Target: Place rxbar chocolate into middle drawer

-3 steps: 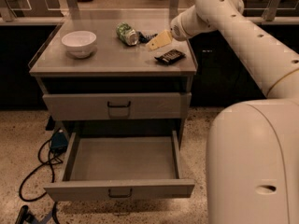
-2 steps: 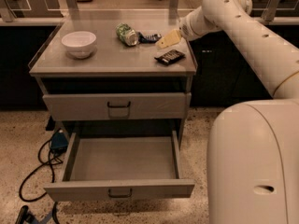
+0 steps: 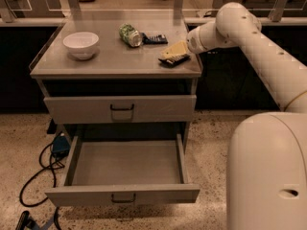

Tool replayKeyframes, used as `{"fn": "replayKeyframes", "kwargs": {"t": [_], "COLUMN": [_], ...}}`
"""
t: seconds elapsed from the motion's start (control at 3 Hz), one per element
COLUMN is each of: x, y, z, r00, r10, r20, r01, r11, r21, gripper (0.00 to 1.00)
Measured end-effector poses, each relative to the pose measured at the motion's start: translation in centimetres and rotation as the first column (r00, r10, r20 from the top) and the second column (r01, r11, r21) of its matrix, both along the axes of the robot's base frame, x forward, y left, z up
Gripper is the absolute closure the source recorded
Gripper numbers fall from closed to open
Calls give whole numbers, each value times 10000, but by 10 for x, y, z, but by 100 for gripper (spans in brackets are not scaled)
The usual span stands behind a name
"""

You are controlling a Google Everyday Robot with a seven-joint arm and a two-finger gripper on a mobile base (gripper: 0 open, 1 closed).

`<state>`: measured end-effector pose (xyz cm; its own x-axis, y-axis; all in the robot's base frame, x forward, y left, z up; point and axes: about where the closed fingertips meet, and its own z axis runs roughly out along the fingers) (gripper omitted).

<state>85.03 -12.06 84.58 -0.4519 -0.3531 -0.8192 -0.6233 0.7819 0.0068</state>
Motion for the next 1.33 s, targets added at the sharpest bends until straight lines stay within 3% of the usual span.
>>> {"fn": "replayKeyframes", "kwargs": {"t": [0.33,1.0,1.33], "x": [-18,-18,-19], "y": [-2,9,18], "z": [-27,-19,0], "r00": [9989,9982,9969], "r10": [194,386,788], "r20": [-430,-465,70], "r01": [-176,-369,-791], "r11": [9990,9986,9938], "r21": [417,366,785], "gripper": [0,0,0]}}
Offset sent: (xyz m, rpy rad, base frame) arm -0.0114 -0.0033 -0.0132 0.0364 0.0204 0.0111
